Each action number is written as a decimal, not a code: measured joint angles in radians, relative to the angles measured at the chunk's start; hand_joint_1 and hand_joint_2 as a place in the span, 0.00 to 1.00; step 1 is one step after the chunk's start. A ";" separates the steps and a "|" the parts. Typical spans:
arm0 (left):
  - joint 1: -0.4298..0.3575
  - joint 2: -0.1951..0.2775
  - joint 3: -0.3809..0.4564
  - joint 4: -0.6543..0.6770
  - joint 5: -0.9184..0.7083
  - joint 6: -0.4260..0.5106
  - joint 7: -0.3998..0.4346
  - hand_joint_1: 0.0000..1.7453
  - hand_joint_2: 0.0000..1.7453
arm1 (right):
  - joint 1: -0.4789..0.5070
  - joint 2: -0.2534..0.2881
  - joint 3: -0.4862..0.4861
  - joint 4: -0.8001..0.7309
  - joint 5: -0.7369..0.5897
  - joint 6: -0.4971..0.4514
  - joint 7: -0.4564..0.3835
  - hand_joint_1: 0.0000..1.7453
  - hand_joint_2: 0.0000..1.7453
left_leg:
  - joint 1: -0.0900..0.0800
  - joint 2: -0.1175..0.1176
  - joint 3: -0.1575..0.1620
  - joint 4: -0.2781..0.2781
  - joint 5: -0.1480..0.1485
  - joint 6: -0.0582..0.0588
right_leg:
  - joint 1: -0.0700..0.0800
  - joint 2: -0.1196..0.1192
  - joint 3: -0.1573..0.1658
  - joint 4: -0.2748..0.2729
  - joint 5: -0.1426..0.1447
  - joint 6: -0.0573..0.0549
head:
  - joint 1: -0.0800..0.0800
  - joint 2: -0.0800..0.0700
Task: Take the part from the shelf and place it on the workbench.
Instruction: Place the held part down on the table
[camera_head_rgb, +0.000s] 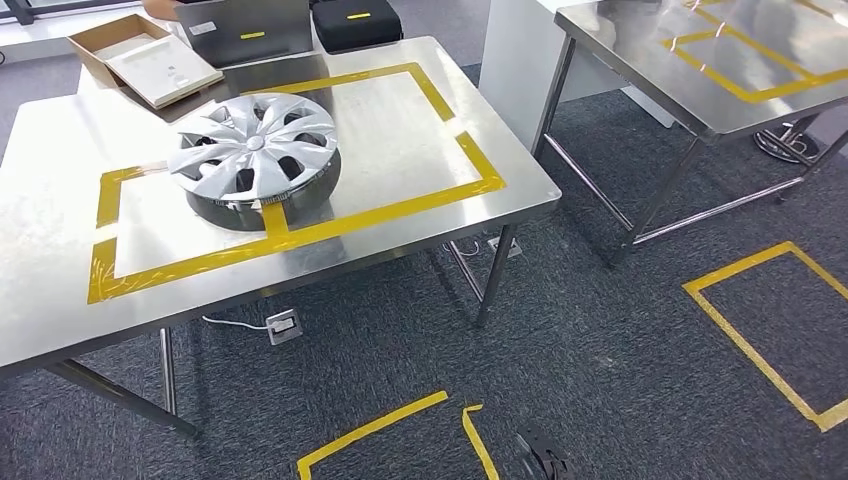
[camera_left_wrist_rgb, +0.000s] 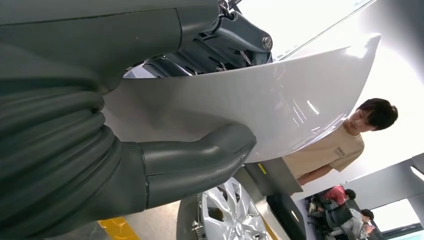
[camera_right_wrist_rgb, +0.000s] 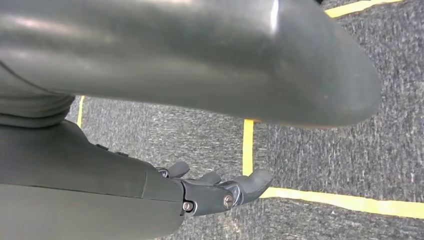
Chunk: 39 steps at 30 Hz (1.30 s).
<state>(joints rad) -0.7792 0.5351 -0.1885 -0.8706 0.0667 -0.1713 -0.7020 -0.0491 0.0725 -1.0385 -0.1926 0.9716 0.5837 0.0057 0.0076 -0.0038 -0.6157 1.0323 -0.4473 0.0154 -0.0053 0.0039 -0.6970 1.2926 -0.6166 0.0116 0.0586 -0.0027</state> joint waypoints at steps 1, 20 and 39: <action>0.002 -0.001 -0.001 0.000 -0.001 0.000 0.000 1.00 1.00 | 0.002 0.000 0.000 0.000 0.000 0.000 0.000 0.00 0.00 | -0.001 0.000 0.007 0.000 -0.007 0.000 | 0.000 0.000 -0.029 0.023 0.013 -0.001 | 0.000 0.000; -0.022 -0.044 -0.017 0.028 -0.028 0.010 0.000 1.00 1.00 | 0.002 0.001 -0.004 0.000 -0.003 0.000 0.002 0.00 0.00 | 0.005 0.000 -0.067 0.085 0.027 -0.058 | -0.001 0.007 0.135 -0.264 0.123 -0.040 | -0.013 0.000; -0.047 -0.097 -0.030 0.043 -0.046 0.019 0.000 1.00 1.00 | 0.004 0.001 -0.020 0.000 -0.010 0.000 0.009 0.00 0.00 | -0.004 -0.003 0.045 -0.002 -0.043 -0.034 | 0.002 0.001 0.047 -0.251 0.187 -0.017 | -0.008 0.000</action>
<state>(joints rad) -0.8265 0.4383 -0.2188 -0.8273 0.0211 -0.1526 -0.7017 -0.0450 0.0736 -1.0580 -0.1926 0.9619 0.5837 0.0148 0.0040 -0.0069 -0.5704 1.0302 -0.4905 -0.0188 -0.0029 0.0051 -0.6505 1.0416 -0.4301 -0.0058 0.0502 -0.0027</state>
